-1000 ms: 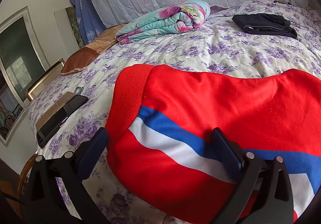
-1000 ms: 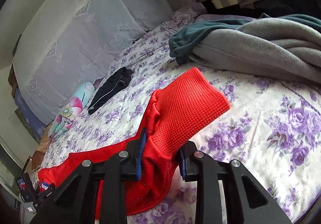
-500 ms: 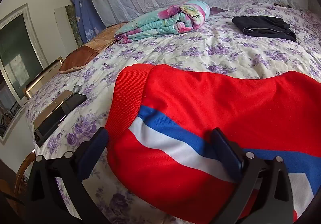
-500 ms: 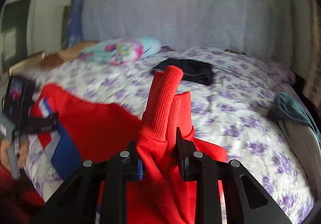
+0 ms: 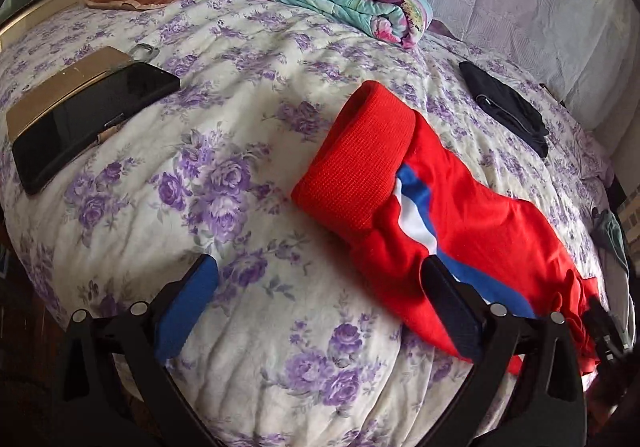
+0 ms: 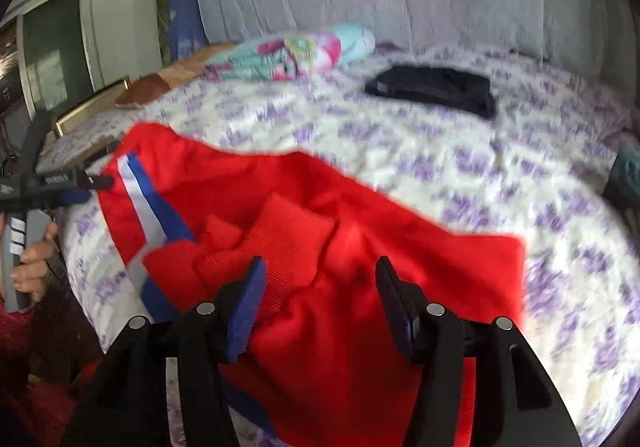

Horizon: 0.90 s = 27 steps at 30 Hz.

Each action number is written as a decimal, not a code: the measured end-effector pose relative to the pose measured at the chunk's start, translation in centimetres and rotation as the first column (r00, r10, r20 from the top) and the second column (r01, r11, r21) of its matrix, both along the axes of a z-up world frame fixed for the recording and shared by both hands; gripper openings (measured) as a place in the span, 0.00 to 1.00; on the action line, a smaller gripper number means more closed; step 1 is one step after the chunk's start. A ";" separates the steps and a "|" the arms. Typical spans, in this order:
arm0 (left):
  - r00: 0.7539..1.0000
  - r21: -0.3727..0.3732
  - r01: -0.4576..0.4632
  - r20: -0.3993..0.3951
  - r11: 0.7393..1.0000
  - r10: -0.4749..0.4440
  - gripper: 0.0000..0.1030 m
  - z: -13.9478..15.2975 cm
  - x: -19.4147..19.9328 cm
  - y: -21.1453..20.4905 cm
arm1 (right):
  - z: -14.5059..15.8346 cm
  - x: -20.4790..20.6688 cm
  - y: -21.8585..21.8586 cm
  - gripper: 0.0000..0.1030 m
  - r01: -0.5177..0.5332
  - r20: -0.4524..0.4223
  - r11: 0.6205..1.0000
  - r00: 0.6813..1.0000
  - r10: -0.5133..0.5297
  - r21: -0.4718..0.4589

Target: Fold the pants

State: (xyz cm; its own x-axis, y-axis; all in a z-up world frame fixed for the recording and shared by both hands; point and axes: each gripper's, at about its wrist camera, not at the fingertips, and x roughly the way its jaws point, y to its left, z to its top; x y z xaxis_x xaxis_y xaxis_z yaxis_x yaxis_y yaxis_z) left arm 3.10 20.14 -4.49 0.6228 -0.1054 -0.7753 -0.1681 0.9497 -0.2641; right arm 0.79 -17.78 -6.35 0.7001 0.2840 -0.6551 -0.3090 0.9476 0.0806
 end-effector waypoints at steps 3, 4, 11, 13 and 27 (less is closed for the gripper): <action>0.999 0.002 0.044 -0.010 0.999 -0.044 0.95 -0.3 1.7 -1.4 | -0.7 0.4 0.1 0.56 0.011 0.019 0.999 1.000 -0.012 0.034; 0.999 0.020 0.045 -0.016 0.999 -0.045 0.95 -0.5 2.5 -2.0 | -0.6 0.3 -0.1 0.56 0.009 0.016 0.998 1.000 -0.010 0.055; 0.998 -0.015 -0.031 0.047 0.999 0.032 0.64 0.8 3.9 -1.7 | 0.2 -1.8 -3.6 0.61 0.050 0.065 0.980 0.996 -0.064 0.191; 0.997 -0.004 -0.025 0.071 1.000 0.025 0.58 1.6 3.4 -1.9 | 0.8 -2.4 -5.2 0.66 0.083 0.094 0.973 0.990 -0.105 0.213; 0.807 0.482 0.299 0.333 0.823 -0.488 0.37 11.6 -3.8 -24.6 | 0.7 -5.8 -16.6 0.67 0.330 0.074 0.838 0.914 -0.398 0.434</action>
